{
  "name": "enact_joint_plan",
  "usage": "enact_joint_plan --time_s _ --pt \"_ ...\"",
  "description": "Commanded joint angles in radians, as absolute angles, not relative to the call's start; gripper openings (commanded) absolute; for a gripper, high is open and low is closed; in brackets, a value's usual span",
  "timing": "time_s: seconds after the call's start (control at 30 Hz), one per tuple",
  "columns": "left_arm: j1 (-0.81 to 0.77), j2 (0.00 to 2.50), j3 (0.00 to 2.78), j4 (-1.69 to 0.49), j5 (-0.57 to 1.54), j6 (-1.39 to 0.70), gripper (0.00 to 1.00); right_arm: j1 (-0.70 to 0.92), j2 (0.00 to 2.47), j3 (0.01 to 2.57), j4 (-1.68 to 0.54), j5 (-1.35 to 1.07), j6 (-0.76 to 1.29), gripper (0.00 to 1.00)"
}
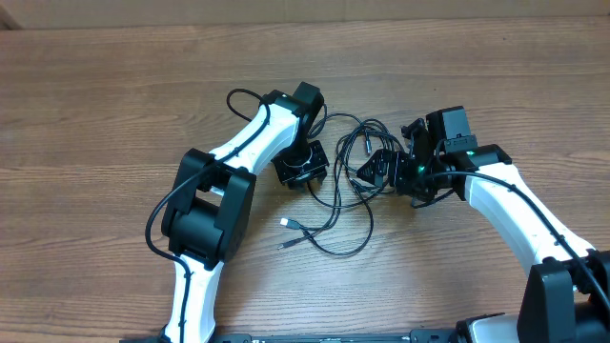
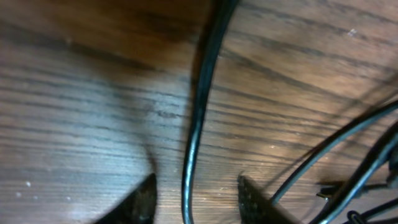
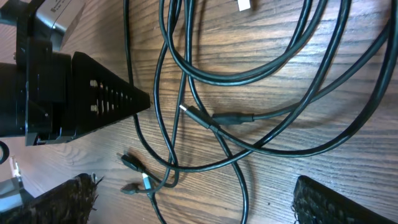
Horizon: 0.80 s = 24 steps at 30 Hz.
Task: Untangle cables
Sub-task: 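Lift the cables with the left gripper beside the right gripper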
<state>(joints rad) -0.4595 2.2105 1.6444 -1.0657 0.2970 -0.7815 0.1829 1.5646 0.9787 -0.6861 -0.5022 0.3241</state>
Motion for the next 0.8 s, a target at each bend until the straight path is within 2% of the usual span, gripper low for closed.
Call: enact_joint_plan --time_s 0.0,0.03,0.1,0.13,0.2,0.27,0.3,0.33,0.57,0.77 --pt "-0.466 2.216 1.646 -1.080 0.270 -0.785 0.53 0.178 1.565 0.976 -0.676 -0.485 0.316 1.00" --pt "-0.466 2.216 1.646 -1.092 0.262 -0.785 0.54 0.178 1.565 0.976 -0.676 -0.485 0.316 1.00" --pt "-0.467 2.216 1.645 -1.103 0.229 -0.785 0.50 0.178 1.565 0.976 -0.676 -0.485 0.316 1.00" --pt "-0.468 2.216 1.645 -1.102 0.222 -0.786 0.44 0.178 1.565 0.976 -0.676 -0.485 0.316 1.00" --pt "-0.472 2.216 1.645 -1.079 0.223 -0.793 0.27 0.178 1.565 0.976 -0.675 -0.486 0.316 1.00" --pt "-0.479 2.216 1.645 -1.047 0.239 -0.794 0.19 0.178 1.565 0.976 -0.675 -0.487 0.317 1.00" --pt "-0.485 2.216 1.645 -1.030 0.241 -0.793 0.07 0.178 1.565 0.976 -0.676 -0.491 0.317 1.00" --pt "-0.492 2.216 1.645 -1.018 0.239 -0.792 0.04 0.178 1.565 0.976 -0.681 -0.496 0.317 1.00" --pt "-0.475 2.172 1.678 -1.105 0.180 -0.649 0.04 0.178 1.565 0.976 -0.718 -0.563 0.316 1.00" --pt "-0.440 1.956 1.750 -1.135 0.175 -0.570 0.04 0.181 1.565 0.976 -0.661 -0.563 0.337 1.00"
